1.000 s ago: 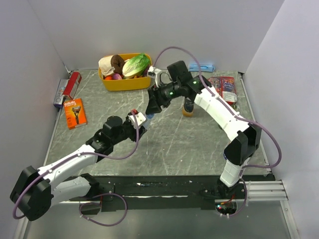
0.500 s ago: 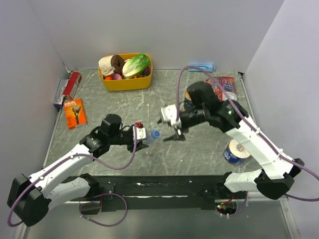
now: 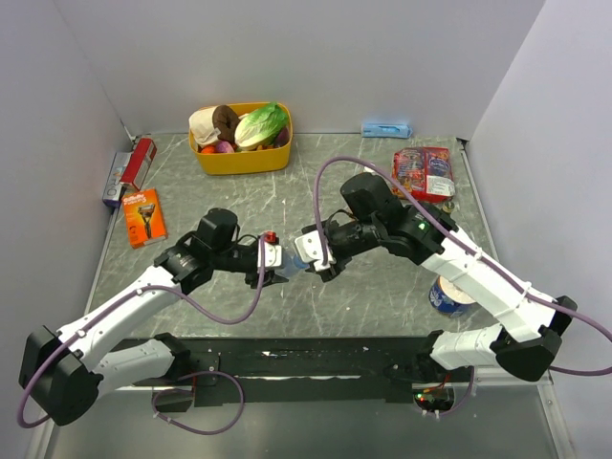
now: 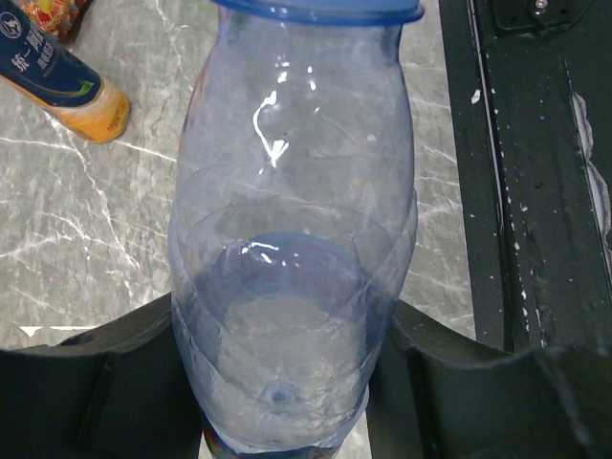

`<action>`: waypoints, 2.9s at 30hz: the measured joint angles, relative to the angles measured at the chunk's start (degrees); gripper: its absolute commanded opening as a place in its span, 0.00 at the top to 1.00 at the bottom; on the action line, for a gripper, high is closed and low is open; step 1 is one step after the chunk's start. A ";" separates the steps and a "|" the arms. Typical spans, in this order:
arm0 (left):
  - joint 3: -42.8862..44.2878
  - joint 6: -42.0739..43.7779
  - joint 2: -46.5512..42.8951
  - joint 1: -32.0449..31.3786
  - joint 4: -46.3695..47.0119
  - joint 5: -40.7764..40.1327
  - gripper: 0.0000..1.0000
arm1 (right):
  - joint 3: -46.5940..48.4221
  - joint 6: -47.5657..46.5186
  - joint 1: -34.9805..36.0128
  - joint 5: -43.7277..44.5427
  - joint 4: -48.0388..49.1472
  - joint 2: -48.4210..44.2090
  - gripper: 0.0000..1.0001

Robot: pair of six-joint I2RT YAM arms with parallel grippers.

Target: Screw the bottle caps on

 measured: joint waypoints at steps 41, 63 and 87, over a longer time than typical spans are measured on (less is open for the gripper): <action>-5.35 -30.51 0.48 -2.23 17.68 -28.13 0.99 | -4.39 66.55 -8.90 7.23 29.24 7.93 0.69; -5.57 -41.94 0.59 -2.23 21.27 -24.06 0.99 | -5.99 70.16 -9.55 6.60 34.36 7.67 1.00; -8.09 -27.87 1.05 -2.64 19.71 -20.13 0.04 | -17.33 40.02 -23.32 10.56 20.96 -7.19 1.00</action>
